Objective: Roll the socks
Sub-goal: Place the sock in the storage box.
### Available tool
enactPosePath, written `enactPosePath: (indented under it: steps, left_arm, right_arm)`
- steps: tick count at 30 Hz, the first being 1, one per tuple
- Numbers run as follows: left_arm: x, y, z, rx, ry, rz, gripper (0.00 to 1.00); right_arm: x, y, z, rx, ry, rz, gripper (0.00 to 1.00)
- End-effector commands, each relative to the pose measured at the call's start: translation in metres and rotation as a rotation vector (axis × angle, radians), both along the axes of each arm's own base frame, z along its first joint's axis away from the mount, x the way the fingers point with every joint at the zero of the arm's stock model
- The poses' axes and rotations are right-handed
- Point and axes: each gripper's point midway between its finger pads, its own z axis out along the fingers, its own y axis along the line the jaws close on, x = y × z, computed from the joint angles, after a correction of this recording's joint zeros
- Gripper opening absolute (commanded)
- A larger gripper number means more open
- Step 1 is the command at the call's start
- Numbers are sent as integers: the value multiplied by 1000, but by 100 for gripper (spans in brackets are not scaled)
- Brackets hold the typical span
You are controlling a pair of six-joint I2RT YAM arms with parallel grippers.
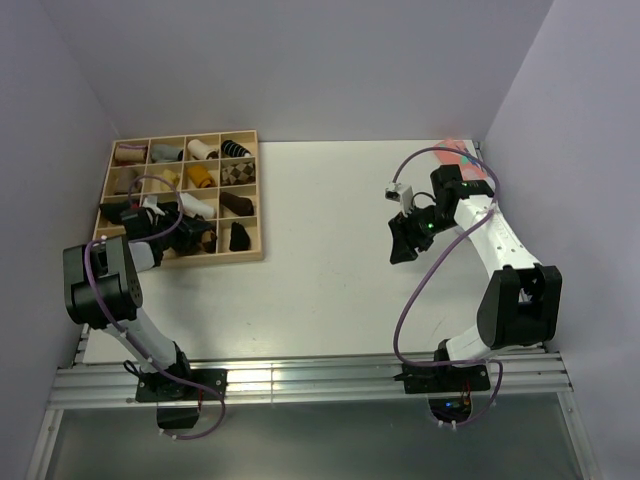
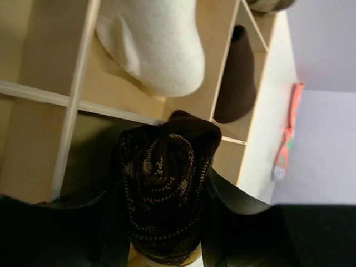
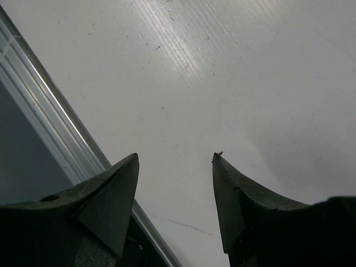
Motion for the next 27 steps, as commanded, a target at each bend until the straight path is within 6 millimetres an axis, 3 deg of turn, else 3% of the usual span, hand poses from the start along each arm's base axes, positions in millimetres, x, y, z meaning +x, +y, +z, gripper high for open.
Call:
enactPosePath:
  steps: [1,9,10,12,20,27]
  left_arm:
    - [-9,37,-31,165,163,132,0]
    - [-7,65,-30,324,332,262,0]
    - [-14,65,-35,341,391,269,0]
    - [-6,67,-28,382,401,288,0]
    - [-4,63,-22,522,554,343,0]
    - [-15,57,-38,567,655,341,0]
  right_arm:
    - [0,-2,5,-3,-43,10,63]
    - [3,-4,4,-12,-33,5,62]
    - [3,-4,4,-13,-32,5,62]
    - [3,-4,4,-15,-31,5,62]
    - [2,-7,-1,-31,-20,10,62]
    - [0,-10,-1,-48,-24,10,61]
